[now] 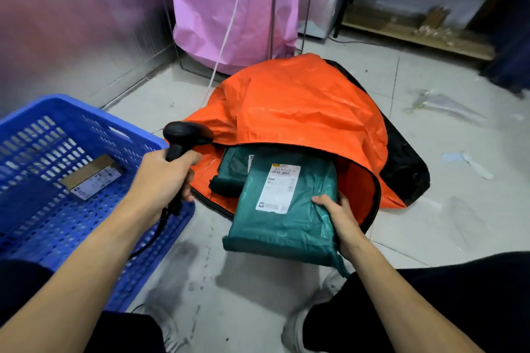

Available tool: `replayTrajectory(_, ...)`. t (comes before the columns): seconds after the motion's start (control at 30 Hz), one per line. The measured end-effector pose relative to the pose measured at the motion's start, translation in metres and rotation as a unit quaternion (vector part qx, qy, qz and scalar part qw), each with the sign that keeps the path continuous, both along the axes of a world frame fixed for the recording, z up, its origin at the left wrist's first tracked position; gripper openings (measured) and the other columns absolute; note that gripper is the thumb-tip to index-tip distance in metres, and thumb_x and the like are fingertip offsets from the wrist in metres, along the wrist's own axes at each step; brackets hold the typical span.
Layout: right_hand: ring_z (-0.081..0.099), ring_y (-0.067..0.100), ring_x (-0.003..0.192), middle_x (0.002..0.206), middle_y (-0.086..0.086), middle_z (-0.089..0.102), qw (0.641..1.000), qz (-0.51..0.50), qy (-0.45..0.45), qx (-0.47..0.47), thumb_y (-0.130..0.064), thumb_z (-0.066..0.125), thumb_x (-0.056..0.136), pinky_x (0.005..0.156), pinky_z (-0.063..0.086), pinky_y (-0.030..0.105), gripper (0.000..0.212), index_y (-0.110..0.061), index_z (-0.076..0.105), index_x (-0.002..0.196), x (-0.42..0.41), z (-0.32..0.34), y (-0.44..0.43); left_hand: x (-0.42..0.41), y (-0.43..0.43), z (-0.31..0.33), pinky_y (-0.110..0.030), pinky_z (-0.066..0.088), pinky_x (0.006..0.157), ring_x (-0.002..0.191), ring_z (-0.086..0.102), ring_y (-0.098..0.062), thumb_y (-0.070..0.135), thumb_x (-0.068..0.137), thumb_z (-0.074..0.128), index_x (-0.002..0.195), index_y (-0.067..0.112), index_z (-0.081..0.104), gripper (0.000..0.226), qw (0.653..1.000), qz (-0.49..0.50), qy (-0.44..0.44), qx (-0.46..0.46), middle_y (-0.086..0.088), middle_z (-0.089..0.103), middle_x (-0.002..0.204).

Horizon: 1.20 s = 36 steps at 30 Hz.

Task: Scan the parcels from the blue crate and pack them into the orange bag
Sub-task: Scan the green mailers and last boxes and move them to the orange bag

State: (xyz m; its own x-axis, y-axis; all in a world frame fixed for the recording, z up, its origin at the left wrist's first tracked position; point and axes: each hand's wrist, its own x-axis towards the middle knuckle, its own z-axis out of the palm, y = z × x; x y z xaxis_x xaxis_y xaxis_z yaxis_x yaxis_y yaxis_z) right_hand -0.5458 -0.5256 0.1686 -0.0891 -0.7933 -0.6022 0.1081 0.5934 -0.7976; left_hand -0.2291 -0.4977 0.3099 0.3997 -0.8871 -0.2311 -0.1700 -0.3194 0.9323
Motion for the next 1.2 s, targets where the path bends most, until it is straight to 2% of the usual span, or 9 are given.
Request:
replayTrajectory(0.13,0.078,0.033,0.09,0.108,0.014,0.077,0.998,-0.065,-0.015,0.02,-0.044,0.089,0.062,0.081,0.063,0.054,0.086,-0.016,0.056,0.136,0.009,-0.001,-0.02,0.007,0.001,0.002,-0.035,0.052,0.049,0.044,0.043,-0.025,0.018,0.093,0.068,0.077,0.004,0.058,0.024,1.0,0.01,-0.002,-0.002,-0.017,0.05,0.06)
replayTrajectory(0.3,0.077,0.031,0.091,0.099,0.012,0.079,0.99,-0.115,-0.082,0.01,-0.039,0.08,0.078,0.078,0.062,0.044,0.046,-0.009,0.072,0.112,0.042,0.01,-0.051,0.008,-0.001,0.007,-0.031,0.05,0.045,0.045,0.045,-0.024,0.019,0.095,0.067,0.083,0.0,0.061,0.024,1.0,0.005,0.004,-0.012,-0.017,0.05,0.061)
replayTrajectory(0.5,0.076,0.034,0.093,0.11,0.014,0.076,0.958,-0.249,-0.141,-0.004,-0.051,0.084,0.054,0.08,0.061,0.058,0.083,-0.012,0.065,0.125,0.093,0.001,-0.097,0.013,-0.003,0.018,-0.032,0.05,0.045,0.039,0.043,-0.019,0.017,0.096,0.067,0.083,0.002,0.059,0.021,0.999,0.013,0.037,-0.029,-0.007,0.049,0.057)
replayTrajectory(0.57,0.074,0.034,0.095,0.114,0.015,0.073,0.947,-0.284,-0.147,-0.01,-0.051,0.08,0.055,0.083,0.061,0.058,0.082,-0.012,0.064,0.125,0.105,-0.009,-0.108,0.017,-0.001,0.02,-0.032,0.05,0.047,0.039,0.044,-0.019,0.018,0.096,0.066,0.085,0.003,0.059,0.02,0.998,0.015,0.046,-0.027,-0.006,0.05,0.057)
replayTrajectory(0.63,0.073,0.034,0.097,0.118,0.014,0.072,0.944,-0.295,-0.149,-0.01,-0.045,0.077,0.071,0.087,0.06,0.057,0.063,-0.011,0.064,0.123,0.112,-0.015,-0.116,0.021,0.001,0.022,-0.032,0.049,0.046,0.039,0.044,-0.019,0.018,0.096,0.067,0.087,0.003,0.06,0.019,0.998,0.024,0.059,-0.028,-0.005,0.049,0.056)
replayTrajectory(0.73,0.067,0.03,0.099,0.117,0.008,0.068,0.963,-0.237,-0.125,0.011,-0.046,0.068,0.09,0.093,0.055,0.057,0.046,-0.016,0.061,0.125,0.117,-0.027,-0.118,0.028,0.001,0.025,-0.031,0.049,0.045,0.039,0.044,-0.019,0.019,0.095,0.067,0.091,0.001,0.063,0.019,0.995,0.038,0.08,-0.036,-0.005,0.05,0.057)
replayTrajectory(0.9,0.058,0.037,0.116,0.128,0.008,0.058,0.996,-0.034,-0.03,0.072,-0.059,0.063,0.092,0.094,0.051,0.055,0.053,-0.02,0.055,0.129,0.125,-0.037,-0.097,0.038,-0.002,0.035,-0.029,0.048,0.043,0.042,0.042,-0.019,0.018,0.094,0.067,0.087,0.004,0.062,0.016,0.991,0.049,0.114,-0.058,-0.006,0.05,0.06)
replayTrajectory(1.07,0.064,0.04,0.108,0.129,0.02,0.059,0.992,0.06,0.054,0.095,-0.065,0.046,0.1,0.092,0.058,0.055,0.066,-0.015,0.049,0.142,0.123,-0.02,-0.085,0.039,0.0,0.04,-0.03,0.048,0.045,0.043,0.043,-0.019,0.019,0.095,0.066,0.084,0.007,0.062,0.016,0.991,0.047,0.114,-0.056,-0.008,0.049,0.064)
replayTrajectory(1.2,0.07,0.039,0.097,0.115,0.024,0.065,0.966,0.181,0.15,0.105,-0.057,0.048,0.102,0.081,0.061,0.048,0.069,-0.013,0.036,0.154,0.129,0.004,-0.079,0.042,0.002,0.044,-0.028,0.049,0.043,0.042,0.042,-0.018,0.019,0.095,0.066,0.088,0.006,0.062,0.015,0.99,0.048,0.115,-0.062,-0.008,0.05,0.064)
